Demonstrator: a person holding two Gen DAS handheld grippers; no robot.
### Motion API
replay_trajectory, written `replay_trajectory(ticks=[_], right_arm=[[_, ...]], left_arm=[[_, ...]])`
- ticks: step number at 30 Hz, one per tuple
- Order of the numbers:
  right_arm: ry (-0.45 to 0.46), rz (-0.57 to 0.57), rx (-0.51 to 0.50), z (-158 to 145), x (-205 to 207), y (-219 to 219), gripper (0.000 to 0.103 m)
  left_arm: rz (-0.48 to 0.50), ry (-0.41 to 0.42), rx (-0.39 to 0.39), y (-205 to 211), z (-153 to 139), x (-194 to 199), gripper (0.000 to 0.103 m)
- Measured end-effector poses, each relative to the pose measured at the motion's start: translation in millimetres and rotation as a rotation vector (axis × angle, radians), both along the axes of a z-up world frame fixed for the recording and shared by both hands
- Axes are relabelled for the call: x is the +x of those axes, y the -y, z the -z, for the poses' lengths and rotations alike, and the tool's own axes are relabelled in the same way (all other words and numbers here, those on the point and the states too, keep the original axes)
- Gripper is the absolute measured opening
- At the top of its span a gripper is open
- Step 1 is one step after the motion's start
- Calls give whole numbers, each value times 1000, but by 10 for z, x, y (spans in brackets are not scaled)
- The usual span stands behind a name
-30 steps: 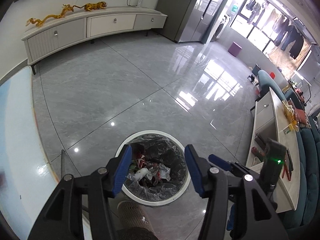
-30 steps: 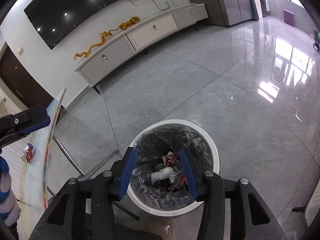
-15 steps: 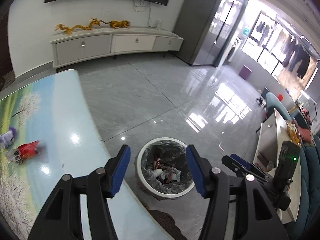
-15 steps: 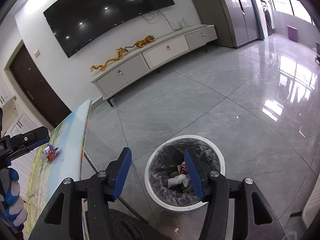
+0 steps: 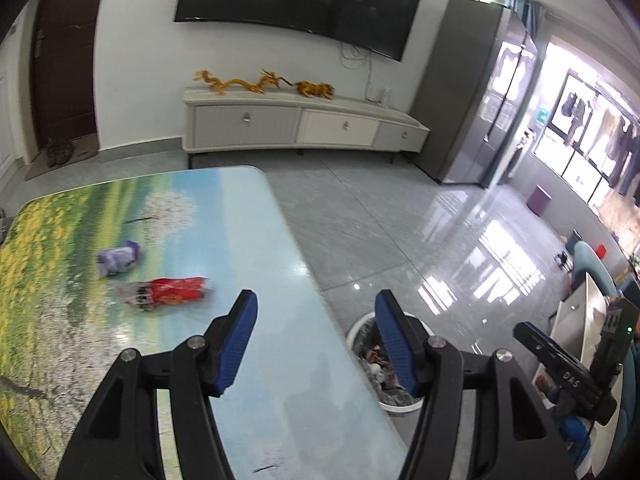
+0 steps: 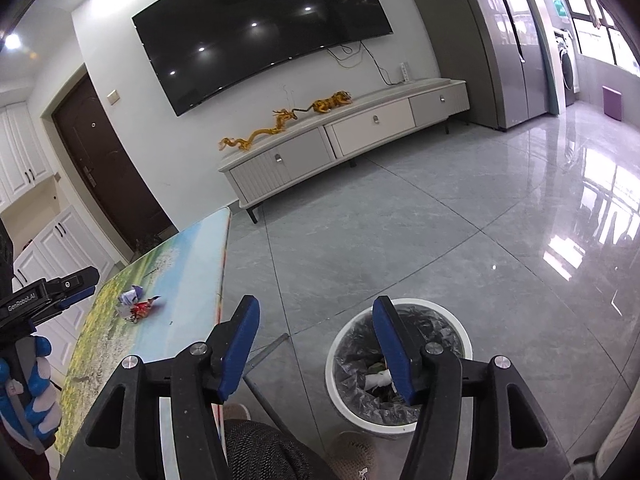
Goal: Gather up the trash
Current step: 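Move both tools back to the remaining trash on the table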
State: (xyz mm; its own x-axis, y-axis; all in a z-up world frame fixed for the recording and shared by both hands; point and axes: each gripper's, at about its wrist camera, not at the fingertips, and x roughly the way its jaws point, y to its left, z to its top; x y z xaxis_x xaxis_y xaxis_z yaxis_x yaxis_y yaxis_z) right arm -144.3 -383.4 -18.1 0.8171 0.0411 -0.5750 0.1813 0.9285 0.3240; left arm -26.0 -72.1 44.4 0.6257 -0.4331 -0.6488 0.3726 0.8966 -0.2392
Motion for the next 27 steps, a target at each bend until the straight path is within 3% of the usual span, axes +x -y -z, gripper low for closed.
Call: replay_trajectory(ticks=[7, 15, 27], right_arm=[[41, -38, -9, -138, -68, -143, 57], [92, -97, 0, -295, -110, -312, 58], [84, -206, -22, -418, 234, -742, 60]], left_arm=[[-136, 24, -25, -681, -128, -64, 60], [-212, 65, 13, -1173, -230, -188, 60], [-277, 14, 42, -1774, -14, 26, 60]])
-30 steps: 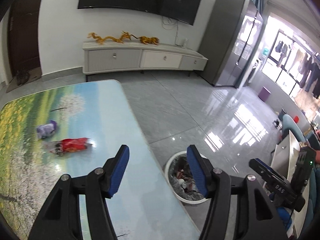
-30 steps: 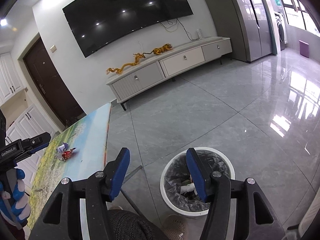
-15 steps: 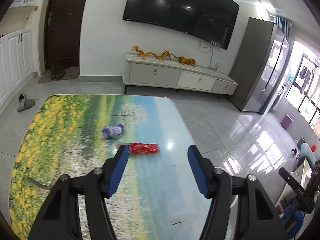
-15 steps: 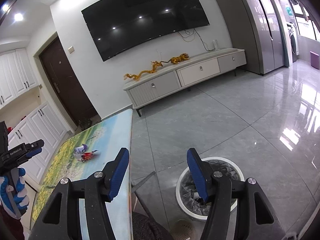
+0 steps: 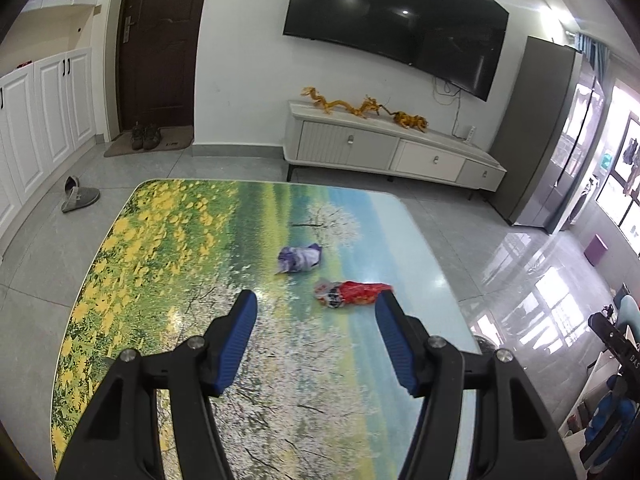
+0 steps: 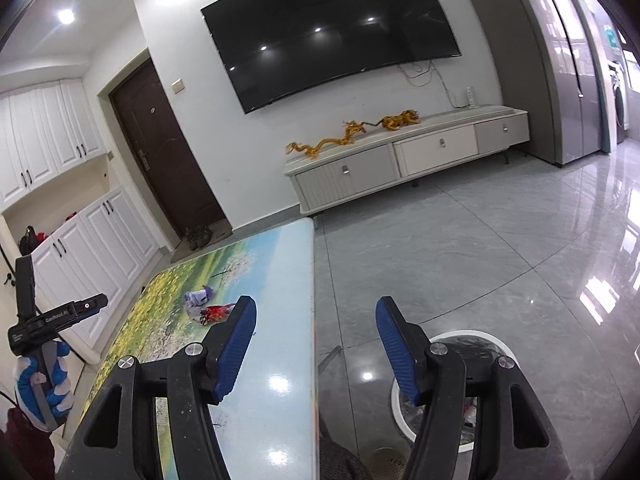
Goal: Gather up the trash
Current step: 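Move both tools back to the remaining trash on the table, then grasp the purple bag with the left gripper while the right gripper grasps the red snack bag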
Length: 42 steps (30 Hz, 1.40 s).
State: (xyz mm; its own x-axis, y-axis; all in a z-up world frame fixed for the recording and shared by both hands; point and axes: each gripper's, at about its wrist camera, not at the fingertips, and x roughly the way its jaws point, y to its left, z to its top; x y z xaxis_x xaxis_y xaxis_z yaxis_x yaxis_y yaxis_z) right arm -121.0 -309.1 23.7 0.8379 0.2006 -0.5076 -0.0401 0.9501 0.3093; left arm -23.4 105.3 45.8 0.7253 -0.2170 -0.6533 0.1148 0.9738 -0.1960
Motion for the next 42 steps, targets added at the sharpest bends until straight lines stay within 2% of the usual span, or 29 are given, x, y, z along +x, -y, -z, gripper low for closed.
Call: replay_trajectory(ticks=[7, 15, 24, 30, 42], right_arm=[[-82, -119, -33, 188, 586, -441, 60], [-175, -359, -95, 546, 1261, -1158, 60], [-224, -511, -189, 837, 1866, -1753, 60], [-245, -592, -232, 1003, 2116, -2006, 60], [-259, -731, -283, 1273, 2364, -2345, 60]], left_arm=[[23, -77, 2, -124, 323, 425, 60], [166, -144, 13, -38, 603, 1075, 60], [284, -224, 44, 173, 973, 1788, 60], [328, -249, 36, 235, 1127, 1980, 60], [405, -261, 75, 307, 1248, 2059, 59]])
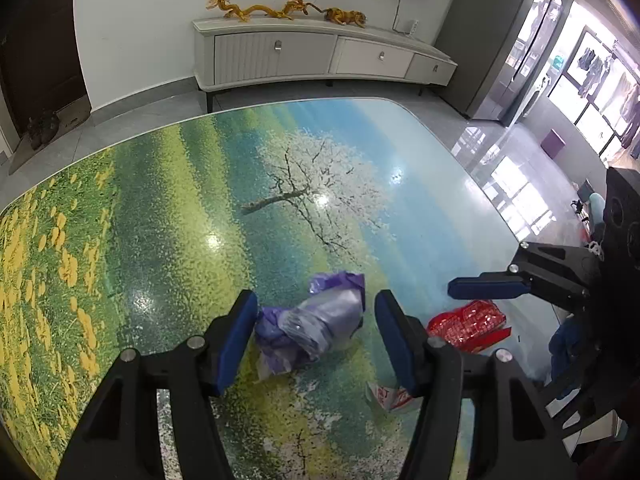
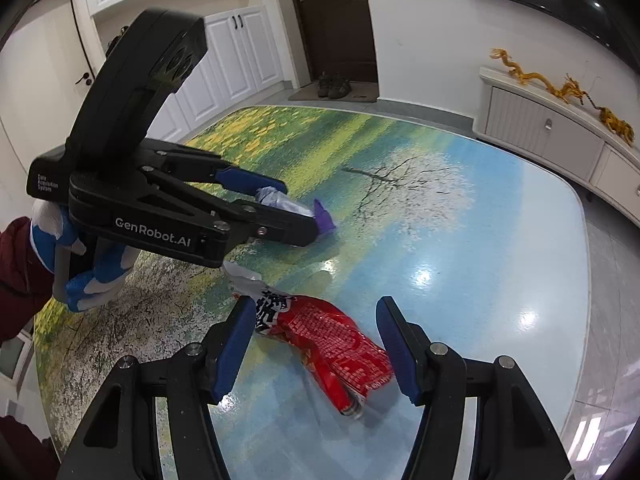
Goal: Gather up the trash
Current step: 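Grasp the purple bag with the left gripper while the right gripper grasps the red snack bag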
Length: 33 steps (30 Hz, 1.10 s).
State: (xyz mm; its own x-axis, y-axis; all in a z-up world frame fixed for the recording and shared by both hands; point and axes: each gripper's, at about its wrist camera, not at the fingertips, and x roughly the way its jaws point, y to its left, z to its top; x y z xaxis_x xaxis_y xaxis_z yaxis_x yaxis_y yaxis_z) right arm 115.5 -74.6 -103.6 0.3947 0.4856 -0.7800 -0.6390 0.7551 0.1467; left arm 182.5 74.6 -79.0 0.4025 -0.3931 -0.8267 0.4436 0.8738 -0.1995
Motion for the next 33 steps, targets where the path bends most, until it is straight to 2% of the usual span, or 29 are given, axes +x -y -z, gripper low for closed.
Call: replay_trajectory(ticks=[5, 8, 13, 15, 20, 26, 33], right_arm=[[-9, -23, -20, 98, -10, -82, 59], [-2, -18, -22, 113, -39, -67, 50], [9, -7, -21, 125, -120, -9, 45], [13, -5, -28, 125, -176, 3, 42], [12, 16, -34, 109, -290, 71, 37], [14, 54, -56, 77, -539, 125, 31], [12, 87, -54, 42, -910, 129, 29]], left_arm=[[6, 0, 2, 13, 33, 33, 59], [8, 4, 0, 38, 34, 48, 59], [7, 21, 2, 52, 55, -51, 58], [5, 30, 12, 45, 59, -108, 54], [-11, 31, 25, 1, 59, -245, 35], [-44, 27, 3, -62, 43, -473, 32], [-59, 61, -21, -165, -169, -917, 32]])
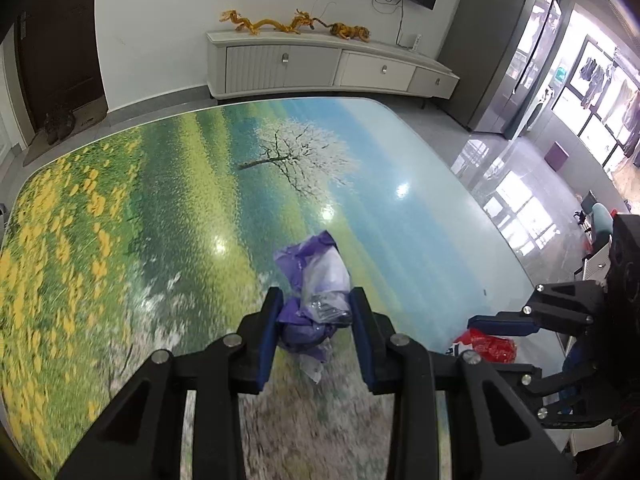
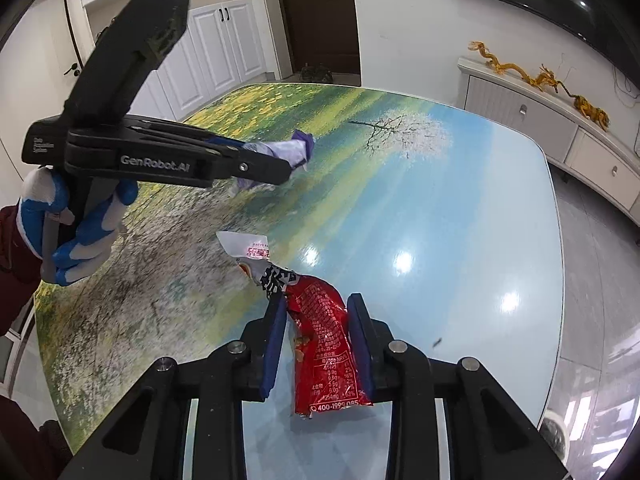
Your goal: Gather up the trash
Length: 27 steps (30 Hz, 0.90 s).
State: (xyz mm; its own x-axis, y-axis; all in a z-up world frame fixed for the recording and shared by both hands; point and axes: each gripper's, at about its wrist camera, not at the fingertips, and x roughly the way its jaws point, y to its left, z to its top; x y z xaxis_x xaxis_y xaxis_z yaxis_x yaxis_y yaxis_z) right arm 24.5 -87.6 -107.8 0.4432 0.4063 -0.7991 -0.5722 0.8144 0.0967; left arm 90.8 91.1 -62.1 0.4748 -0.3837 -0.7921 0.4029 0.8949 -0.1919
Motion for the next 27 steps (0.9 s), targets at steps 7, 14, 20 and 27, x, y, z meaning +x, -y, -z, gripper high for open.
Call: replay_trajectory(ticks=[7, 14, 20, 27], right_arm=[[32, 48, 54, -177, -377, 78, 28], [72, 84, 110, -379, -614, 177, 7], [73, 106, 125, -377, -665, 153, 7], [40, 129, 128, -354, -439, 19, 37]], left_arm=[[-55, 35, 0, -210, -250, -483, 32], [-77, 65, 3, -244, -455, -903, 32], [-77, 86, -1, -185, -570, -1106, 32], [-75, 88, -32, -197, -455, -1011, 32]])
